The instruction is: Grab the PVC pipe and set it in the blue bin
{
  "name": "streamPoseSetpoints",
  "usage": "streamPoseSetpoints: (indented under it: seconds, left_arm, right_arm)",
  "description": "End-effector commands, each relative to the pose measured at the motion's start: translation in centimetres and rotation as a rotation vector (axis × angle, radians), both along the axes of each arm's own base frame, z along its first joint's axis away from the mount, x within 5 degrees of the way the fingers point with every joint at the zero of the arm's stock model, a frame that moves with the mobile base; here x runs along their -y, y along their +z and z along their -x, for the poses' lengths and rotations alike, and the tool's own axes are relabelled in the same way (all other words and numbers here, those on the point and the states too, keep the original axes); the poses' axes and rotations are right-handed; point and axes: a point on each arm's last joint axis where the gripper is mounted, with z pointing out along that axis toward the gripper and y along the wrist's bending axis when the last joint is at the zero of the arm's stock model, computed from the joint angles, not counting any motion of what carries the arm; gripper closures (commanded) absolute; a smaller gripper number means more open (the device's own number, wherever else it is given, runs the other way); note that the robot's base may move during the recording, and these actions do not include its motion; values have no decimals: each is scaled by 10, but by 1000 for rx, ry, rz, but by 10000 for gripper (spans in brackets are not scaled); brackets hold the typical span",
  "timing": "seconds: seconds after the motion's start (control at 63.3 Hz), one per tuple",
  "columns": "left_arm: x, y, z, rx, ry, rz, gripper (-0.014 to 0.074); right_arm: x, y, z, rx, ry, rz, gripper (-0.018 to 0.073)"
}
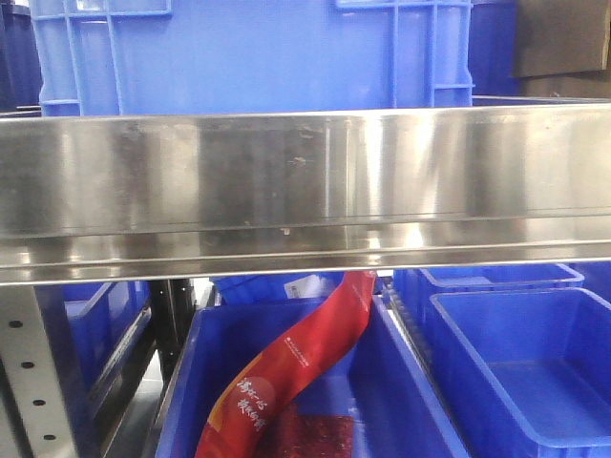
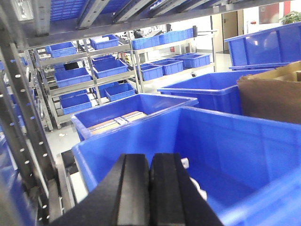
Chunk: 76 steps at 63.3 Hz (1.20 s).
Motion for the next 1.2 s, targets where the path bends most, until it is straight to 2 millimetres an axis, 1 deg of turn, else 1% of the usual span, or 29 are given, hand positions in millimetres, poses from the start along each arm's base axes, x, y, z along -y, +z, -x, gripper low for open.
streamPoseSetpoints:
  seconds: [0.0,0.158,0.332,0.395,0.505,0.663,0.869,0.995,1.185]
  left_arm:
    - [-6,2,16,26,0,-6,707]
    - [-16,2,39,33,8,-6,707]
    - [-25,-8,56,0,27,-45,707]
    - [-27,-15,62,-10,31,-35,707]
    - [-34,-27,67,-33,69,-23,707]
    - [-45,-42,80,-30,137,-17,707]
    - [-56,-65,103,-47,206,-4,707]
    - [-63,-80,119,-64,258,-5,707]
    - [-69,-95,143,-52,345,15,707]
  right_arm:
    - [3,-7,8,26,-19,4,725]
    - [4,-25,19,20,-21,5,725]
    - [6,-47,28,4,-24,7,725]
    - [8,-58,31,3,-45,5,725]
    - [11,-71,35,4,-76,4,725]
    - [13,-81,46,28,-89,2,725]
    - [13,-94,56,35,-82,3,725]
    - [13,-104,59,30,-82,3,725]
    - [13,-119,61,19,-82,4,725]
